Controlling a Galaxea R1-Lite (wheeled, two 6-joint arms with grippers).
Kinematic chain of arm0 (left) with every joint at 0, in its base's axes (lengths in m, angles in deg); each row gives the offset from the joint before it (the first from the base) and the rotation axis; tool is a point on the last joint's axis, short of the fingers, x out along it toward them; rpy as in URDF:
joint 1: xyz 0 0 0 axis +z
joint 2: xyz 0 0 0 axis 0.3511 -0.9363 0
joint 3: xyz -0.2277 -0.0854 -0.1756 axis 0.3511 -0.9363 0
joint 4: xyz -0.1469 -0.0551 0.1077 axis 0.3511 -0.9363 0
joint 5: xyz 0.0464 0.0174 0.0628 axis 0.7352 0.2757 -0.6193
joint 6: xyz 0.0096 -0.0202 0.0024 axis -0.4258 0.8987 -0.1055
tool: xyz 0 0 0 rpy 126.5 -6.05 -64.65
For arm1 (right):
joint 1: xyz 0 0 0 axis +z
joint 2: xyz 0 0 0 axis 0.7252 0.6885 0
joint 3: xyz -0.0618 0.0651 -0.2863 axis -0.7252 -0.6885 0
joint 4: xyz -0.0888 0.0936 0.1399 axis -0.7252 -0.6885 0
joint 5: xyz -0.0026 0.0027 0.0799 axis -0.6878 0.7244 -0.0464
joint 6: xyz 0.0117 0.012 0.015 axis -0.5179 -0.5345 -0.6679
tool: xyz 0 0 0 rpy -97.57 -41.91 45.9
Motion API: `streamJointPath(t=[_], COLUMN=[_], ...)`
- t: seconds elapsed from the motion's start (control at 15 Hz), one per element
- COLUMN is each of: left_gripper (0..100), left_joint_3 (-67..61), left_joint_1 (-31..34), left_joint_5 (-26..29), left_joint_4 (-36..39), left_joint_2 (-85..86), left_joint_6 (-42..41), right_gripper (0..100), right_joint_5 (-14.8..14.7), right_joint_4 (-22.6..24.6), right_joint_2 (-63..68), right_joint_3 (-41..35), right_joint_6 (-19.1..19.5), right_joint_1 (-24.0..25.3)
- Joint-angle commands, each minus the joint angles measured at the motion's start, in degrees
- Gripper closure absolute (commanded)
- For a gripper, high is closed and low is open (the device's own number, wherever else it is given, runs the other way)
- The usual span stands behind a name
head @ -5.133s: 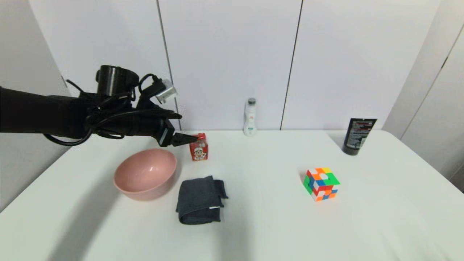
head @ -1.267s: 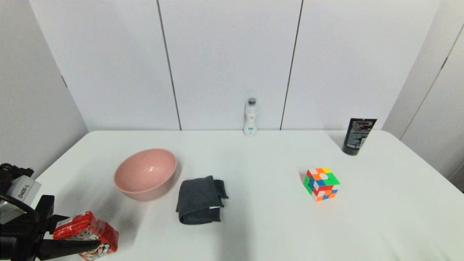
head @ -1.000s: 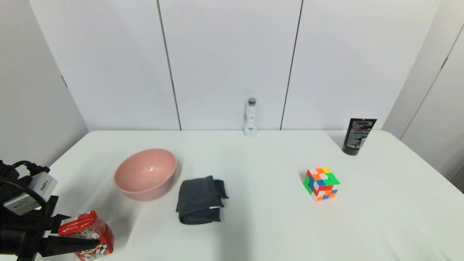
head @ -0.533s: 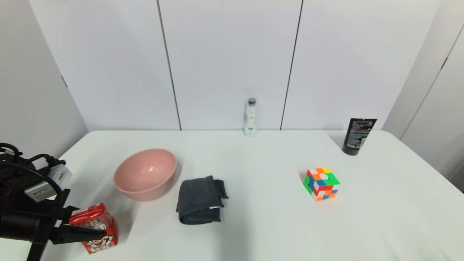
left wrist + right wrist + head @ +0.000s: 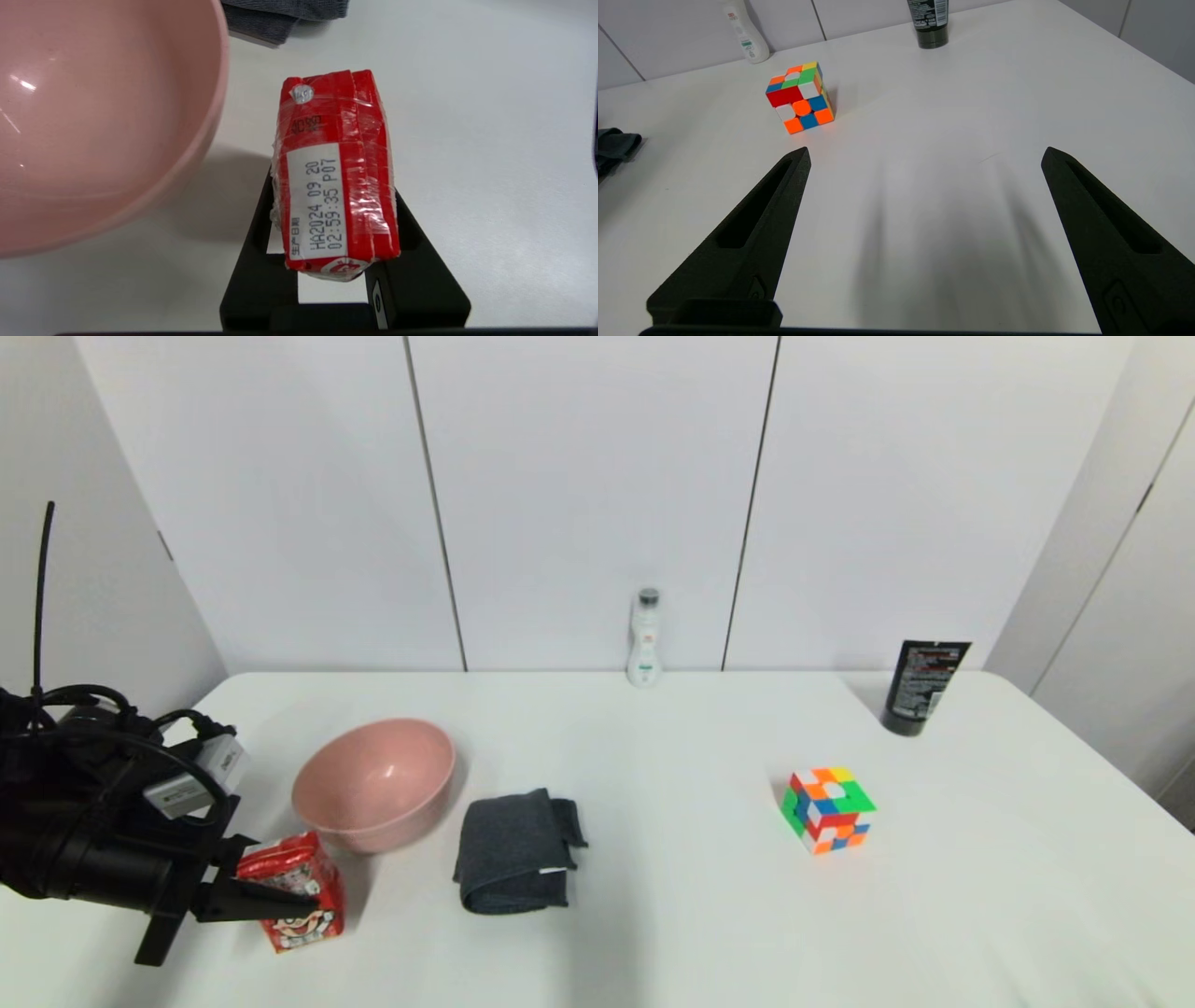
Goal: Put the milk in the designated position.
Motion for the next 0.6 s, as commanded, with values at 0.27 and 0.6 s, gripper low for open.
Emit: streamJointPath(t=[0.27,0.6], left_gripper=[0,0], left_joint_3=[-0.4,-1.8], left_joint_1=[-1.0,-1.0], left_joint_5=[0.4,0.5], left_joint_4=[0.5,0.3], left_joint_2=[-1.0,1.5], left_joint_6=[0.7,2.8], right_gripper=[0,0], right_joint_5=[0.0,0.0], right_joint_4=[0.0,0.0], right_joint_2=[0.1,0.1], right_joint_3=[0.0,0.0], right_joint_6=[-0.1,-0.1], right_joint_1=[0.0,0.0])
